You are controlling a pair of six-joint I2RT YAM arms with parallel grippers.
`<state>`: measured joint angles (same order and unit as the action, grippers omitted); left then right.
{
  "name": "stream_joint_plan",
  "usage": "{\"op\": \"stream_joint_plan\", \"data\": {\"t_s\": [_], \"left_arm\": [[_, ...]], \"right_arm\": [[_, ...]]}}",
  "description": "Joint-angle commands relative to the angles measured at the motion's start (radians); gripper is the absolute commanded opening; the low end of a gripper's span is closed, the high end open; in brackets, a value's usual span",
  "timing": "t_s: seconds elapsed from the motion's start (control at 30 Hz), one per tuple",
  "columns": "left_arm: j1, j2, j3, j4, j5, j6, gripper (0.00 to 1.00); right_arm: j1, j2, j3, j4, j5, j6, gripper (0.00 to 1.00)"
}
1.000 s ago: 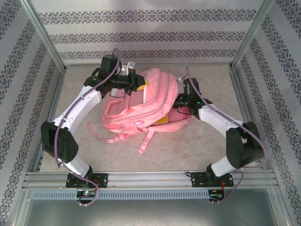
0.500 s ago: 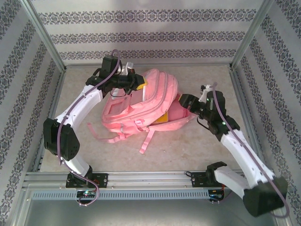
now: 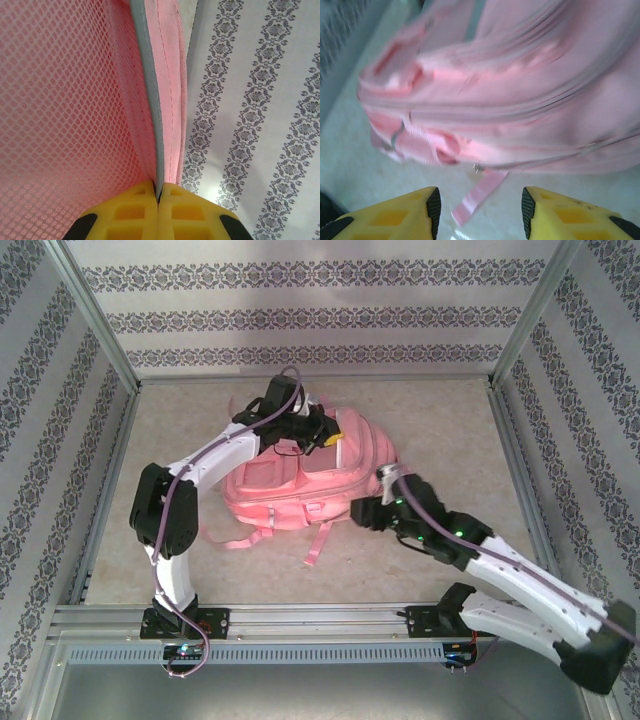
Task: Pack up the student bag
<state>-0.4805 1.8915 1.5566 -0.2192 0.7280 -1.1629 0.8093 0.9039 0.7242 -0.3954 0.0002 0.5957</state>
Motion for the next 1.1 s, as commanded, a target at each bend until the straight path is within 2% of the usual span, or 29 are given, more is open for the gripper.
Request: {"op": "stream_joint_plan", "data": {"t_s": [0.0, 0.23, 0.3, 0.4, 0.57, 0.67, 0.83, 1.07], "left_arm": [[-0.010, 0.013, 0.046, 0.143, -0.011, -0.073, 0.00], [-0.009, 0.058, 0.021, 0.183, -0.038, -0.127, 0.00], [-0.008, 0.072, 0.017, 0.198, -0.043, -0.143, 0.00], [-0.004, 0.090, 0.015, 0.210, -0.048, -0.166, 0.00], [0.003, 0.115, 0.016, 0.245, -0.059, -0.208, 0.00], [0.004, 0.126, 0.017, 0.257, -0.066, -0.224, 0.00], [0.005, 0.133, 0.011, 0.258, -0.073, -0.231, 0.00], [0.005, 0.138, -0.008, 0.281, -0.075, -0.251, 0.00]], "right_arm": [[0.065, 0.106, 0.001, -0.017, 0.101, 0.028, 0.49], [0.121, 0.306, -0.010, 0.116, 0.089, 0.140, 0.48], [0.142, 0.355, -0.006, 0.137, 0.094, 0.169, 0.52], [0.158, 0.396, -0.009, 0.142, 0.147, 0.232, 0.56], [0.166, 0.433, -0.054, 0.171, 0.267, 0.336, 0.53], [0.166, 0.472, -0.061, 0.202, 0.319, 0.310, 0.52], [0.178, 0.557, -0.060, 0.315, 0.296, 0.226, 0.52], [0.187, 0.635, -0.036, 0.298, 0.346, 0.192, 0.49]]}}
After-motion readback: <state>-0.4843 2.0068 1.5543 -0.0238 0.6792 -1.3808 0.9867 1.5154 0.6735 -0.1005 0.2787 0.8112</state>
